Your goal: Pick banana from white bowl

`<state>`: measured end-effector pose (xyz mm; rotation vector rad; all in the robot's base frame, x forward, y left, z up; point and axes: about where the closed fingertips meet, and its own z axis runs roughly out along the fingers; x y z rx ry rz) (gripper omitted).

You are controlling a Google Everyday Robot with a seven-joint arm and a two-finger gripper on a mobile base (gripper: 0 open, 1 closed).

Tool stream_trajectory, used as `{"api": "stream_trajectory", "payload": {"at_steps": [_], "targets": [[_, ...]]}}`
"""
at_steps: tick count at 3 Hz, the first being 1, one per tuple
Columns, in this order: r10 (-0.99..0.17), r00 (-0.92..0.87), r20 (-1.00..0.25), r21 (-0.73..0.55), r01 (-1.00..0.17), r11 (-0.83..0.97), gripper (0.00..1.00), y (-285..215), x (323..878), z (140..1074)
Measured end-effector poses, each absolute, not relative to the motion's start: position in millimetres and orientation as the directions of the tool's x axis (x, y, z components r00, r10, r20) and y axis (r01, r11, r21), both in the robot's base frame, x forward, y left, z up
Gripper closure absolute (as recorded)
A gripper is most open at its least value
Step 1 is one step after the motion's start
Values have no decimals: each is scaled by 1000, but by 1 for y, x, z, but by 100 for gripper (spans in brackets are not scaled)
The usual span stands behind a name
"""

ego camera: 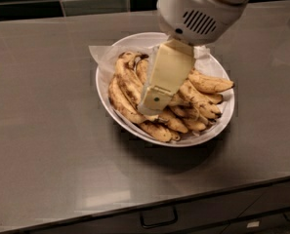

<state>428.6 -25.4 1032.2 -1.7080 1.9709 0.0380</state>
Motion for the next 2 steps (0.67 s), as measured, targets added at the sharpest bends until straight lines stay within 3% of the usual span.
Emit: {"api": "stream_trajectory", "payload": {"at_steps": [2], "targets": [[-906,-28,-422,-358,-913,195,0,-14,417,1055]]}}
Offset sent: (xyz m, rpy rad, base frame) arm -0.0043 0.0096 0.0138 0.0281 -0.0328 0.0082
